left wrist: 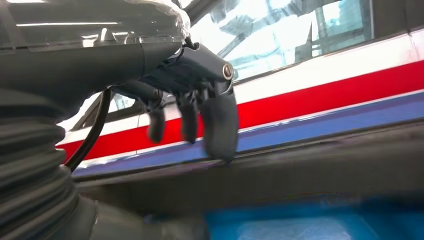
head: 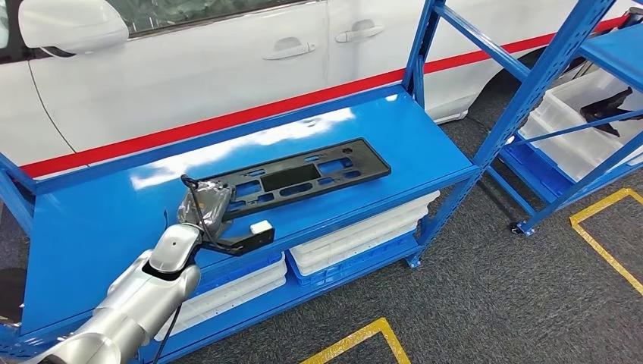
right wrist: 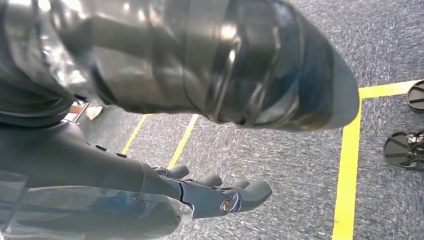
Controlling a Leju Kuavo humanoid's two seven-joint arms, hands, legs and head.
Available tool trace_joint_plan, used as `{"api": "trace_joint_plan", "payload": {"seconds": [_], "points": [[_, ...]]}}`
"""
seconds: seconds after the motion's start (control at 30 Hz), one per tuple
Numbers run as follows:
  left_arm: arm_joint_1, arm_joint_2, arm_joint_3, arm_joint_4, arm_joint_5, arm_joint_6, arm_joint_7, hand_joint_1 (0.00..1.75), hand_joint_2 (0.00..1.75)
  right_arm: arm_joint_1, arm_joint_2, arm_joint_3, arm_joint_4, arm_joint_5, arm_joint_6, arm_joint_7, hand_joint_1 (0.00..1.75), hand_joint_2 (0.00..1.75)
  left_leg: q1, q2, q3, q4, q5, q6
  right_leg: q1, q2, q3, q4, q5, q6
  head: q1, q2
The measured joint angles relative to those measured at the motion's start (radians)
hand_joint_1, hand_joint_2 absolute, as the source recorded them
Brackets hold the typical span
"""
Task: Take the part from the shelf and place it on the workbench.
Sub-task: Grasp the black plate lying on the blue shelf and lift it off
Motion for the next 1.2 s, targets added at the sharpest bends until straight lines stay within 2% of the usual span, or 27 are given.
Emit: {"api": "trace_joint_plan", "payload": {"seconds": [1.2], "points": [[0.018, 0.008, 0.001, 0.006, 0.051, 0.016, -0.050, 1.75, 1.75, 0.000, -0.015, -0.051, 0.000, 0.001, 0.015, 0.011, 0.00, 0.00, 0.000, 0.000, 0.000, 0.000, 0.000, 0.000, 0.000, 0.000, 0.000, 0.000, 0.000, 0.000, 0.000, 0.000]]}}
